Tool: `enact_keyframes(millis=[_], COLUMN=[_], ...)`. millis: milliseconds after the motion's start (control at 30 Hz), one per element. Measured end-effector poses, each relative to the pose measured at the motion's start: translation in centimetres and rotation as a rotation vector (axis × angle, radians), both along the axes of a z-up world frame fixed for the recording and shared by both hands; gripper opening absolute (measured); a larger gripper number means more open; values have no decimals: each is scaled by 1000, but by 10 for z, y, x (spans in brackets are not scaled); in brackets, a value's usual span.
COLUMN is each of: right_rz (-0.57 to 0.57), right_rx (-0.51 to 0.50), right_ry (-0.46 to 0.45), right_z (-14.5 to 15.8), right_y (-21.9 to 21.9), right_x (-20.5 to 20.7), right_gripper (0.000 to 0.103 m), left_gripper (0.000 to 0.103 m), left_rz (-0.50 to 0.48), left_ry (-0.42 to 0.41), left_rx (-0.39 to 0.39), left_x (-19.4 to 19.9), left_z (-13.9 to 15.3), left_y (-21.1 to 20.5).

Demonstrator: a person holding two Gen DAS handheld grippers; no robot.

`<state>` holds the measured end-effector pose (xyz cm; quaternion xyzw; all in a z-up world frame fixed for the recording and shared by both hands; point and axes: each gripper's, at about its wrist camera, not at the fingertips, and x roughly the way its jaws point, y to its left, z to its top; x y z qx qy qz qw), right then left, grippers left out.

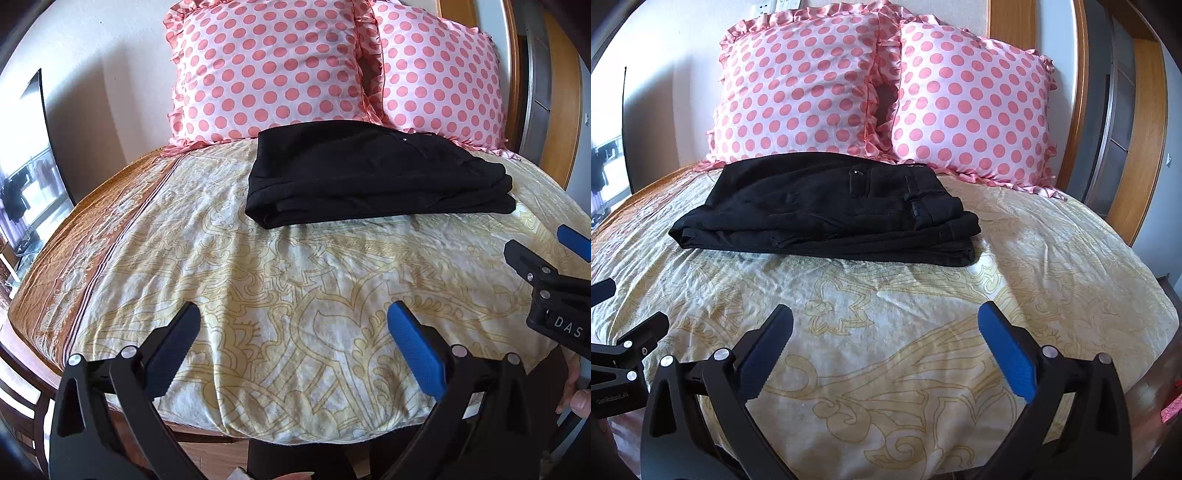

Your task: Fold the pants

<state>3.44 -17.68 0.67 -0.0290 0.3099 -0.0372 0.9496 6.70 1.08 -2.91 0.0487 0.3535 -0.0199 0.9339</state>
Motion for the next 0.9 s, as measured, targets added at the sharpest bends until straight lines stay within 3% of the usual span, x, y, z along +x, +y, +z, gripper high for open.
enact_keyframes(millis=[900], right_rz=[-3], right_rx=[0], right_ry=[5], right_z=[-5], right_y=[-1], right_x=[0], right_gripper=[102], left_gripper=[101], left_rz=[3], left_ry=[27], left_rx=[-13], left_x=[6], left_z=[-5], left_y=[2])
